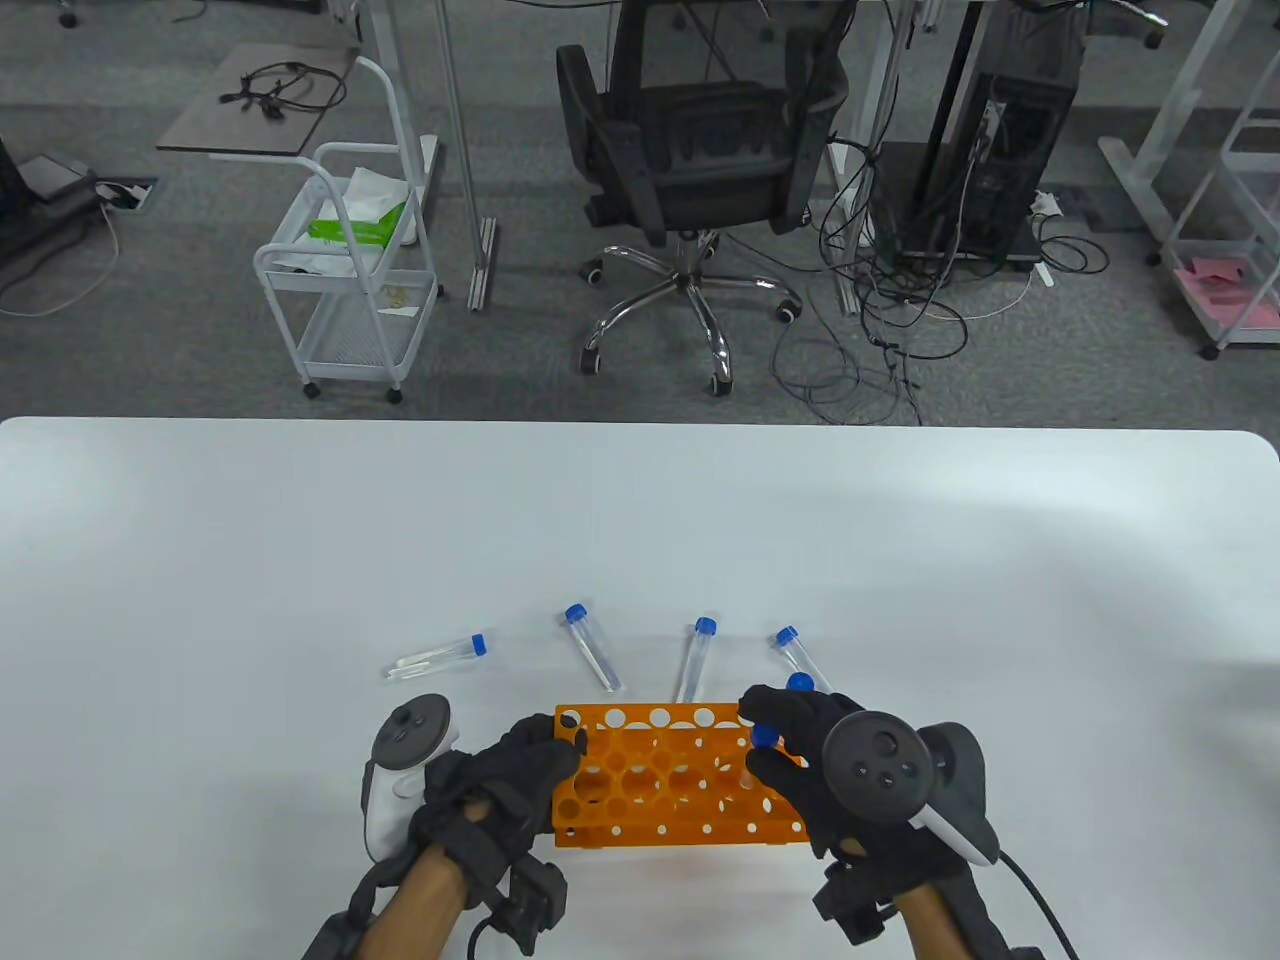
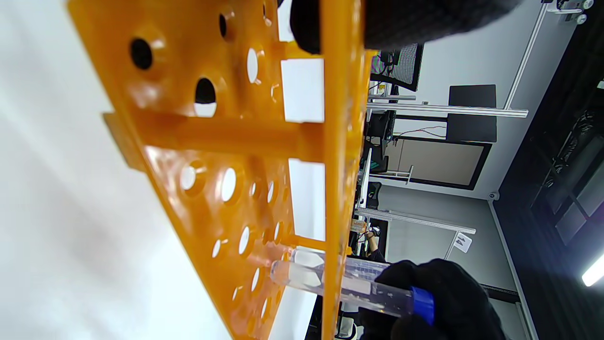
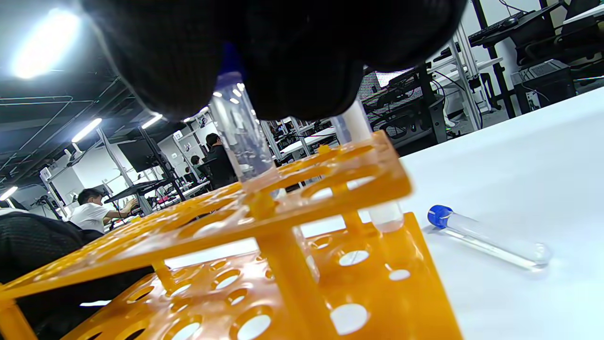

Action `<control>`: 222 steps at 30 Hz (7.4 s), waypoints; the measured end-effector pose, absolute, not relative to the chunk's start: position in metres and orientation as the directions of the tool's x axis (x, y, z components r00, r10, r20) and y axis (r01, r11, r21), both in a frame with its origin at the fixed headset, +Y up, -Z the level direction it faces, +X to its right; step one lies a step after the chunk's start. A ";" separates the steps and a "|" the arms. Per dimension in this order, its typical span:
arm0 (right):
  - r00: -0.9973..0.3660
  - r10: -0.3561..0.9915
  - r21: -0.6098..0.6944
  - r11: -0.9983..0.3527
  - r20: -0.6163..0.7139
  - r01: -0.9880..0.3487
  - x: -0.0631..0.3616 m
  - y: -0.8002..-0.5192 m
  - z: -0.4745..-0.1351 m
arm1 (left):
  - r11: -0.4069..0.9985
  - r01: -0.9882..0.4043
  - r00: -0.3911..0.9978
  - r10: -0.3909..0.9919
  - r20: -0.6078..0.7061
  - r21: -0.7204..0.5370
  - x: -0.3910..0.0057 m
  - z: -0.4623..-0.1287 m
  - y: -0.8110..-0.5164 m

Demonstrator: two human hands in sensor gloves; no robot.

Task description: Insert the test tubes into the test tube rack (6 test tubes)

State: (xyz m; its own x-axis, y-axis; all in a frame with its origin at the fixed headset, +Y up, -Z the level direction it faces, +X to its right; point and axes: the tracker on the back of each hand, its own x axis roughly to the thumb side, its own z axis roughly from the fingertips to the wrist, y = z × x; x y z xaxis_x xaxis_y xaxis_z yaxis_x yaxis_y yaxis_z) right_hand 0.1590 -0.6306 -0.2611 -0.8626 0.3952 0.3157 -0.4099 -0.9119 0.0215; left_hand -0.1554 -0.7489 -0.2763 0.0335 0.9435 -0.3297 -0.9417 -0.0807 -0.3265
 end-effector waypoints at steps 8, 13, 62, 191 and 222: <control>-0.863 0.389 0.013 -0.913 0.321 -0.407 0.161 -0.629 -0.261 | -0.085 -0.945 0.027 0.943 -0.332 -0.317 -0.156 -0.277 -0.749; -0.839 0.428 -0.020 -0.887 0.336 -0.461 0.169 -0.621 -0.258 | -0.087 -0.950 0.019 0.943 -0.334 -0.299 -0.160 -0.277 -0.749; -0.933 0.302 0.036 -0.949 -0.195 -0.315 0.238 -0.723 -0.365 | -0.104 -0.965 -0.020 0.944 -0.328 -0.241 -0.182 -0.282 -0.744; -0.830 0.439 -0.142 -0.849 0.343 -0.508 0.174 -0.619 -0.247 | -0.125 -0.963 -0.048 0.951 -0.305 -0.238 -0.178 -0.280 -0.740; -0.760 0.586 -0.029 -0.786 0.282 -0.617 0.198 -0.622 -0.260 | -0.120 -0.964 -0.045 0.954 -0.298 -0.236 -0.180 -0.280 -0.739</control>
